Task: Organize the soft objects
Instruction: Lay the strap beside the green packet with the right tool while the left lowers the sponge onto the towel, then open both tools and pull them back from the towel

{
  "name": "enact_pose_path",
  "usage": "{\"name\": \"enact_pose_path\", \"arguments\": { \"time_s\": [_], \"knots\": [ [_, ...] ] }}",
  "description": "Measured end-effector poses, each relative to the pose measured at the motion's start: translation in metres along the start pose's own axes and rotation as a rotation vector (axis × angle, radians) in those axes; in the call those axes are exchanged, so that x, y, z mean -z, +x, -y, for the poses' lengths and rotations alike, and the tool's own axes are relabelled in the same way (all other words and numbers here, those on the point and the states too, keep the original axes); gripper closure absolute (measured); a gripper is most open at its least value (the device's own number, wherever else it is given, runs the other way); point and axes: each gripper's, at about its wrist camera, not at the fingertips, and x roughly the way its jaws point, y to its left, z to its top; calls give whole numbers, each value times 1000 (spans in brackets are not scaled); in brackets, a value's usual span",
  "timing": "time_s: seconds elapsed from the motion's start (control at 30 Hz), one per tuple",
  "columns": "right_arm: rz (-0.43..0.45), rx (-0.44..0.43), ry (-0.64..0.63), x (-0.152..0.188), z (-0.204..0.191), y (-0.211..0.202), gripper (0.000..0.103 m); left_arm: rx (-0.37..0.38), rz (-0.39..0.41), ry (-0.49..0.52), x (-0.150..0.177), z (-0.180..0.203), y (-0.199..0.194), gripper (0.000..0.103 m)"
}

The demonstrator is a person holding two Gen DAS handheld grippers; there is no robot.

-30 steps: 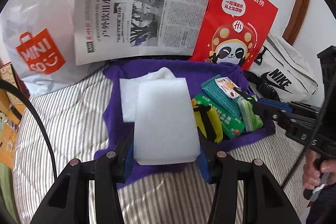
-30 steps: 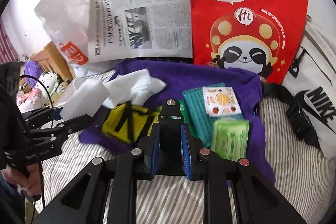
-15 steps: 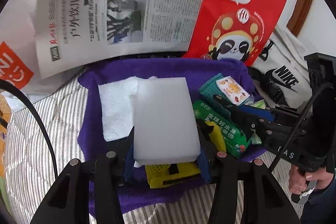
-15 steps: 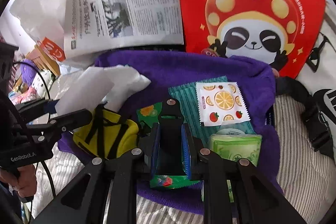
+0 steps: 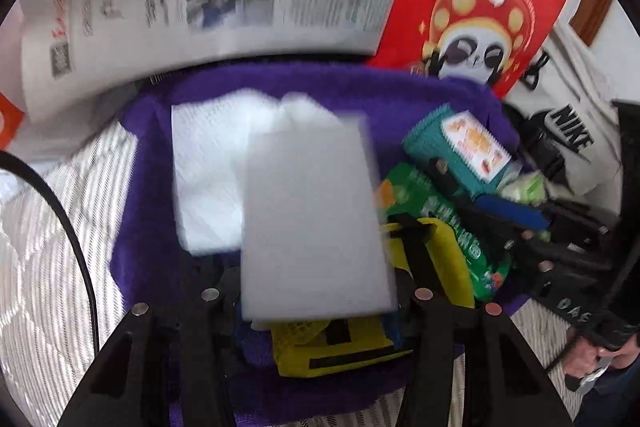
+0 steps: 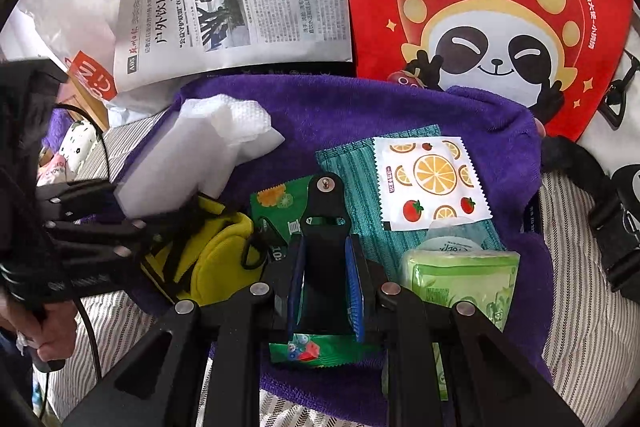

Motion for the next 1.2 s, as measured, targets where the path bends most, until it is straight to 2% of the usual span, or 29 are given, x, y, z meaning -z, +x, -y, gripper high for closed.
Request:
{"name": "enact_pose_path", "arguments": {
  "time_s": [0.4, 0.47, 0.53, 0.57, 0.63, 0.9, 1.0, 1.13, 1.2],
  "knots": [
    [1, -9, 8, 5, 6, -2, 81, 54, 4, -36, 3, -13, -20, 55],
    [-4, -6, 7, 6, 6, -3, 76, 57, -1, -38, 5, -14, -23, 52],
    [-8, 0, 11, 6, 7, -4, 62, 59, -12, -33, 7, -16, -26, 50],
    [-8, -3, 17, 6, 8, -5, 60, 62, -15, -31, 8, -16, -29, 49],
    [1, -8, 20, 5, 7, -10, 52, 66, -19, -28, 10, -16, -31, 42],
    [30, 11, 1, 2, -1, -31, 44, 59, -17, -30, 21, -17, -52, 35],
    [42, 26, -4, 2, -4, -41, 40, 35, -17, -29, 27, -16, -60, 28],
    [45, 52, 9, 5, -9, -59, 38, 4, -2, -42, 37, -15, -75, 25],
    [49, 64, 18, 8, -10, -70, 35, -26, 12, -35, 42, -11, -85, 17]
  ]
}}
